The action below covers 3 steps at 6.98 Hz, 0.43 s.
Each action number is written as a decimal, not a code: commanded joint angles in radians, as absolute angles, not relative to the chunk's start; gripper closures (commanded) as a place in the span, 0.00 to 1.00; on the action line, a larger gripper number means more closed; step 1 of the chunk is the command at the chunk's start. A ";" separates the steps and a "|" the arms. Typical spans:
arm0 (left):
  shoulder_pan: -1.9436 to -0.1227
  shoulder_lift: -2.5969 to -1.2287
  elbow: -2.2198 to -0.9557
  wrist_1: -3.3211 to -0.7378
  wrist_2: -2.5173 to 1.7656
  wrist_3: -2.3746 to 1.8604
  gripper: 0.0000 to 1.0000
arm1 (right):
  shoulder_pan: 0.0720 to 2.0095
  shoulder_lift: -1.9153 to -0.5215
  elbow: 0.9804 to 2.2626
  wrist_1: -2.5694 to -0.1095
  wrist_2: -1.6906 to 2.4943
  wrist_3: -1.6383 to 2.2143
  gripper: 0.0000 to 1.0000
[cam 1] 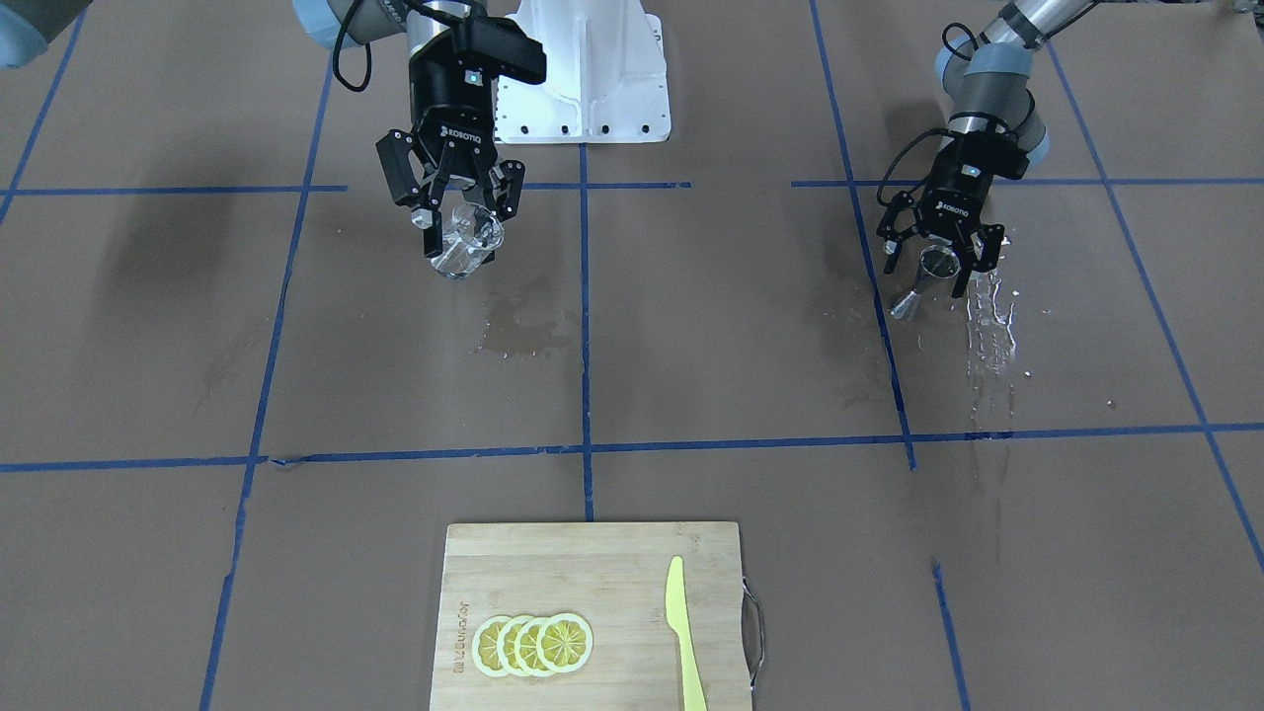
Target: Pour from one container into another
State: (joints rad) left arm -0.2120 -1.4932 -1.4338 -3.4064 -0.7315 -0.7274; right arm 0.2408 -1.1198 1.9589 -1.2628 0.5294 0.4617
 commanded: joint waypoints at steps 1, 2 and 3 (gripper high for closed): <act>-0.215 -1.491 -1.503 -3.409 -0.669 -0.724 0.00 | 0.241 -1.120 1.959 -1.264 0.529 0.462 1.00; -0.216 -1.490 -1.523 -3.409 -0.661 -0.724 0.00 | 0.241 -1.120 1.959 -1.262 0.531 0.462 1.00; -0.218 -1.482 -1.545 -3.409 -0.660 -0.724 0.00 | 0.241 -1.120 1.959 -1.262 0.529 0.460 1.00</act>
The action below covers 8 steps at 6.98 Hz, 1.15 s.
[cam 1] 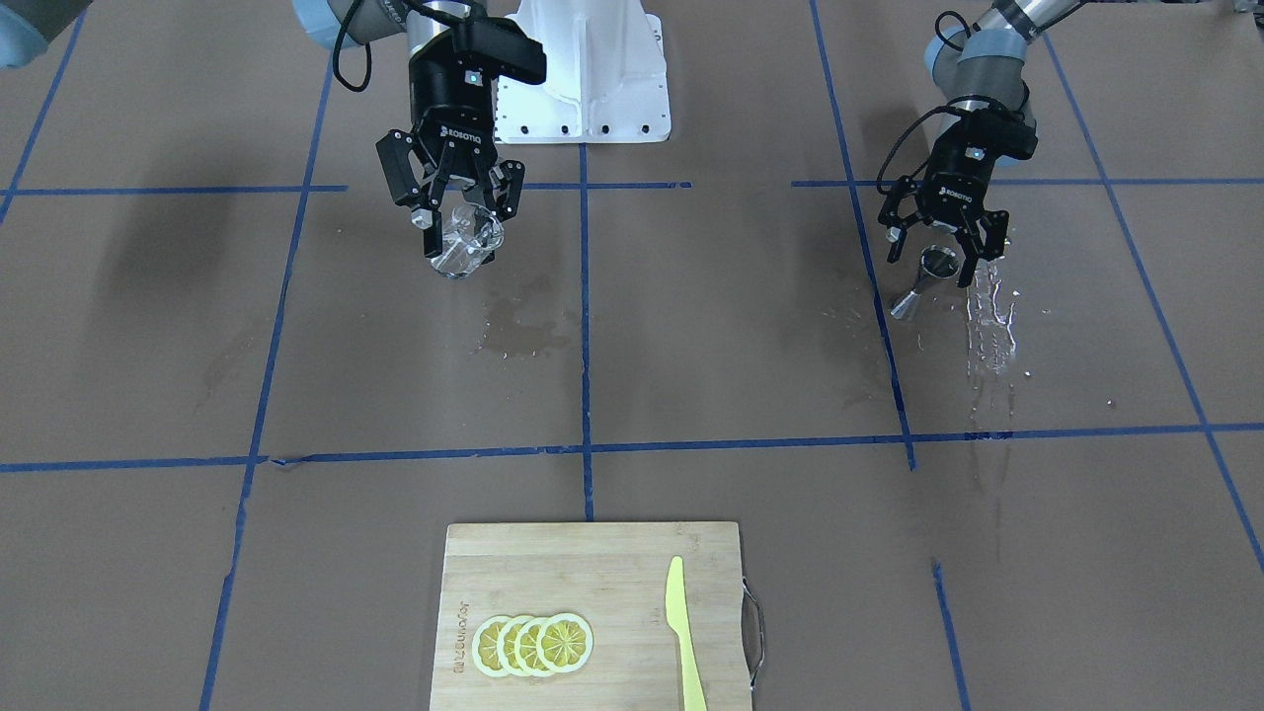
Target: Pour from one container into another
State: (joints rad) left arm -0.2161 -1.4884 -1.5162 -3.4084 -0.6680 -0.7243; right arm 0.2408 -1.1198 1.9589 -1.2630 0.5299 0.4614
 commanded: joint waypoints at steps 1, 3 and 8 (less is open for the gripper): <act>-0.221 -1.477 -1.555 -3.409 -0.661 -0.723 0.00 | 0.241 -1.118 1.959 -1.262 0.529 0.462 1.00; -0.227 -1.470 -1.607 -3.413 -0.667 -0.663 0.00 | 0.241 -1.118 1.959 -1.262 0.529 0.460 1.00; -0.591 -1.439 -1.637 -3.381 -1.235 -0.410 0.01 | 0.241 -1.123 1.959 -1.264 0.529 0.462 1.00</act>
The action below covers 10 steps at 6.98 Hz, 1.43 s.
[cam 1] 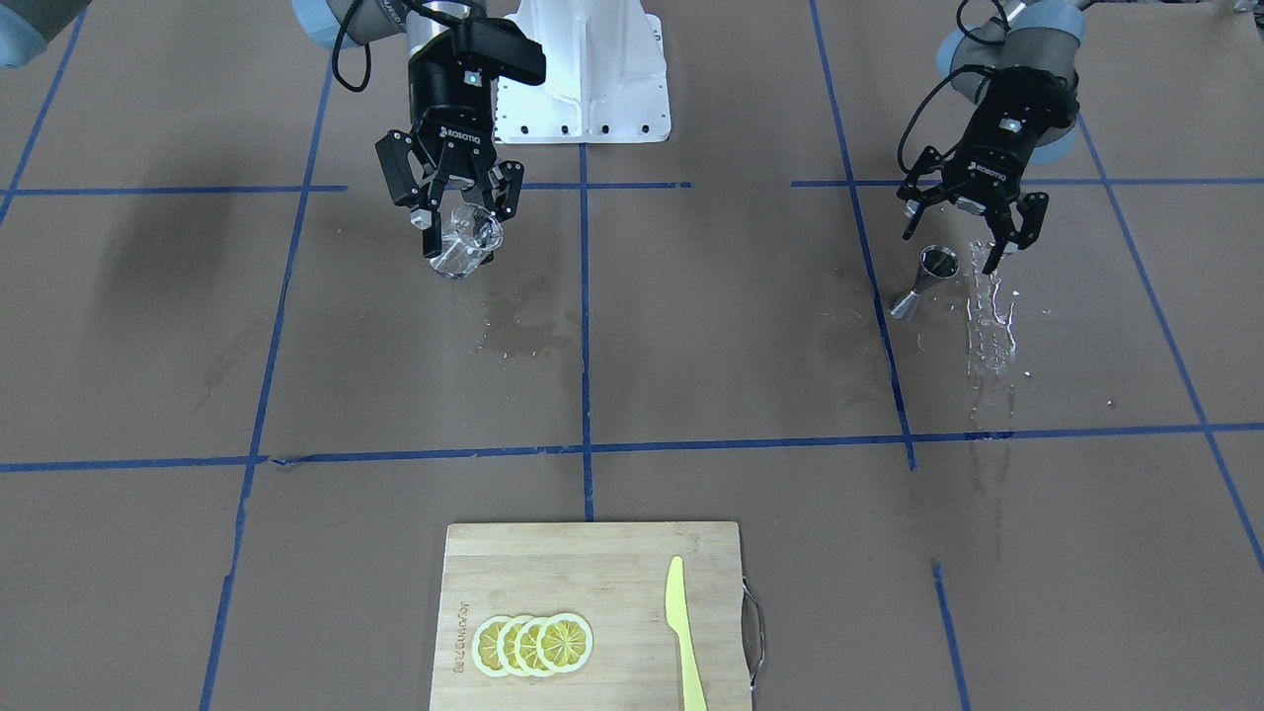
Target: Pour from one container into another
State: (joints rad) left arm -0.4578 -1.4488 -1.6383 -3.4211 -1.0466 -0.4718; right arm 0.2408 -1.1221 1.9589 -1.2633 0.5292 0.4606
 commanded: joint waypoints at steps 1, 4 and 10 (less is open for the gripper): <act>-0.735 -1.439 -1.637 -3.313 -1.432 -0.364 0.01 | 0.239 -1.124 1.959 -1.262 0.529 0.460 1.00; -1.117 -1.474 -1.644 -2.923 -1.870 -0.114 0.01 | 0.239 -1.127 1.959 -1.262 0.529 0.462 1.00; -1.473 -1.563 -1.580 -2.558 -1.909 0.179 0.00 | 0.239 -1.127 1.956 -1.264 0.529 0.465 1.00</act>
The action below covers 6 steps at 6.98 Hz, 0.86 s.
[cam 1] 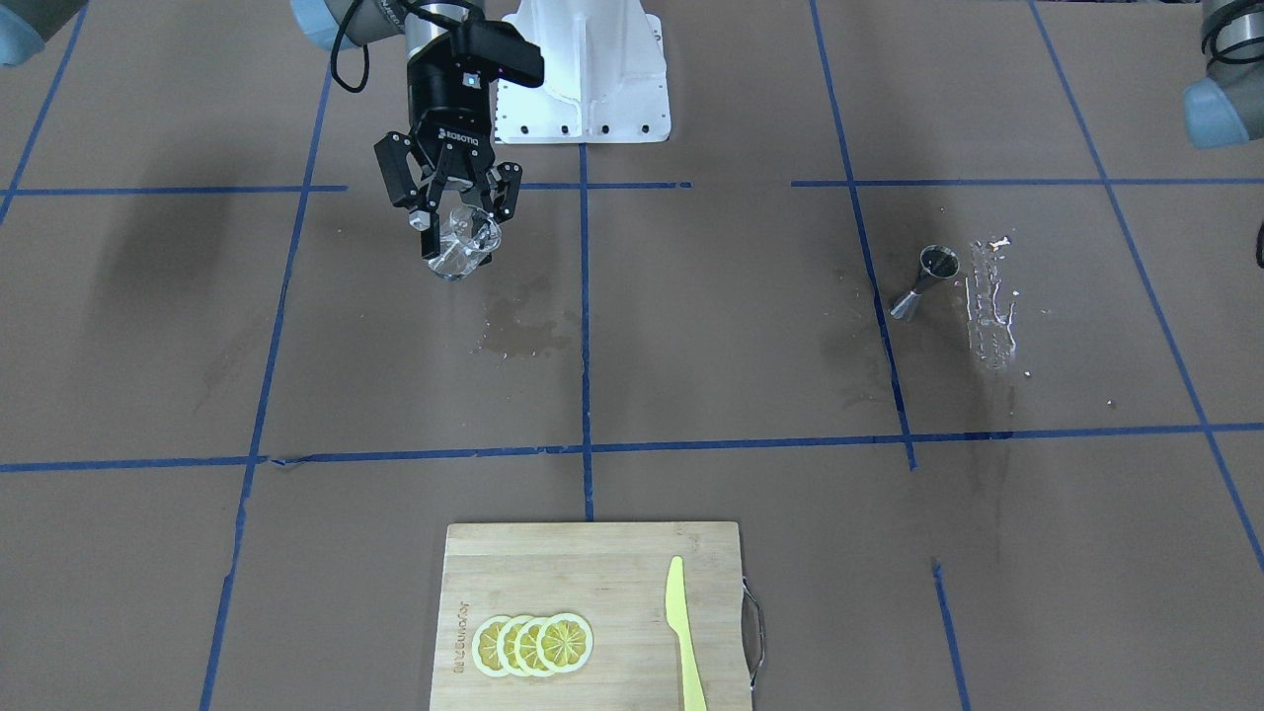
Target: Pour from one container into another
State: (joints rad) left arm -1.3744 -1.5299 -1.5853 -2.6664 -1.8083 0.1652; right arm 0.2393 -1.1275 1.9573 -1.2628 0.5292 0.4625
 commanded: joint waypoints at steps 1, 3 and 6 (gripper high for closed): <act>-1.515 -1.566 -1.551 -2.507 -1.907 0.179 0.00 | 0.239 -1.129 1.956 -1.264 0.531 0.472 1.00; -1.528 -1.609 -1.522 -2.185 -1.868 0.272 0.00 | 0.239 -1.129 1.956 -1.264 0.531 0.474 1.00; -1.529 -1.730 -1.506 -1.654 -2.104 0.379 0.00 | 0.239 -1.137 1.956 -1.262 0.531 0.474 1.00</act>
State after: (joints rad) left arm -1.5291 -1.7158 -1.5124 -1.8048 -1.9596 0.3597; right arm 0.2393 -1.1355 1.9558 -1.2630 0.5307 0.4739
